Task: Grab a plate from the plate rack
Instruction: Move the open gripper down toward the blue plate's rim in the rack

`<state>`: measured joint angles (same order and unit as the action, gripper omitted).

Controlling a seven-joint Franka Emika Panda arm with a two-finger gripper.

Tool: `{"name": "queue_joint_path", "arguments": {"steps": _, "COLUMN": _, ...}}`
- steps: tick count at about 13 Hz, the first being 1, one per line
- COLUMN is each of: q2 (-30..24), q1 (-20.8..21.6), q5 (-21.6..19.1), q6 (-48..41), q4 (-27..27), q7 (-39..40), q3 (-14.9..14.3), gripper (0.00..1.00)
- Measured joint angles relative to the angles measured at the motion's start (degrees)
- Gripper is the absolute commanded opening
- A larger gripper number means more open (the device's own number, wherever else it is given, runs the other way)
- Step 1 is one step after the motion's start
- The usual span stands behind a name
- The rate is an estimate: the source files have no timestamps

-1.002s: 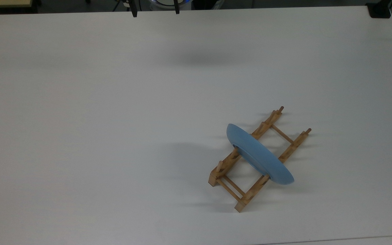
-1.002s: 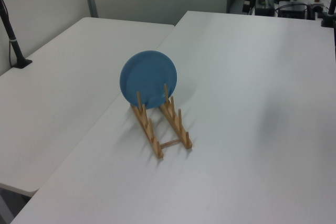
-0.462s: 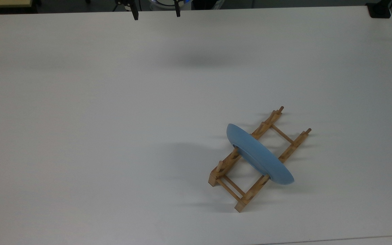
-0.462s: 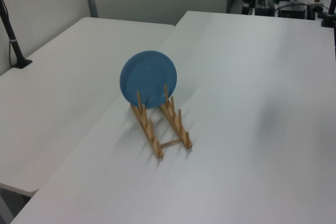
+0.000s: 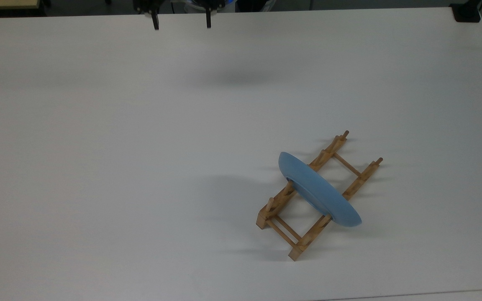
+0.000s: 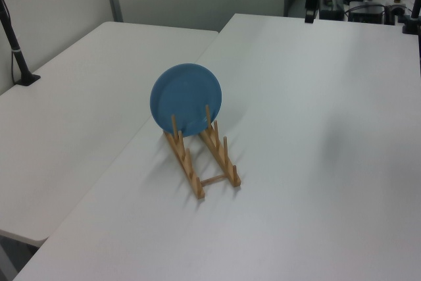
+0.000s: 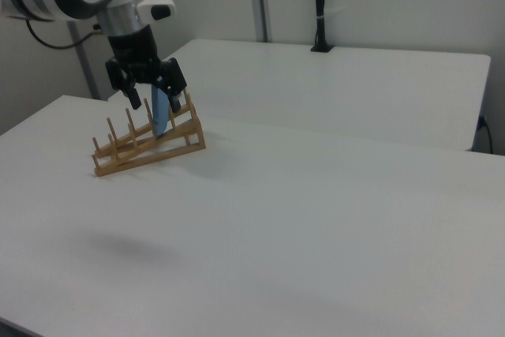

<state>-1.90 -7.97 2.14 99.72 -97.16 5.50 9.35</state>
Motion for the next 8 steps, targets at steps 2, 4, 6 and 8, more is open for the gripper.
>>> {"name": "queue_joint_path", "arguments": {"steps": 2, "q2": 1.9, "q1": 0.0, "q5": 1.9, "q6": 4.8, "q4": 0.0, "q7": 0.4, "q3": 1.0, "gripper": 1.0}}
{"name": "queue_joint_path", "arguments": {"steps": 4, "q2": 3.0, "q1": 0.4, "q5": 2.2, "q6": 10.7, "q4": 0.1, "q7": 0.6, "q3": 1.3, "gripper": 1.0}}
{"name": "queue_joint_path", "arguments": {"steps": 6, "q2": 3.5, "q1": 2.2, "q5": 2.3, "q6": 17.8, "q4": 1.0, "q7": -1.3, "q3": 1.4, "gripper": 1.0}}
{"name": "queue_joint_path", "arguments": {"steps": 8, "q2": 4.1, "q1": 3.2, "q5": 3.8, "q6": 22.6, "q4": 2.6, "q7": -4.3, "q3": 1.4, "gripper": 1.0}}
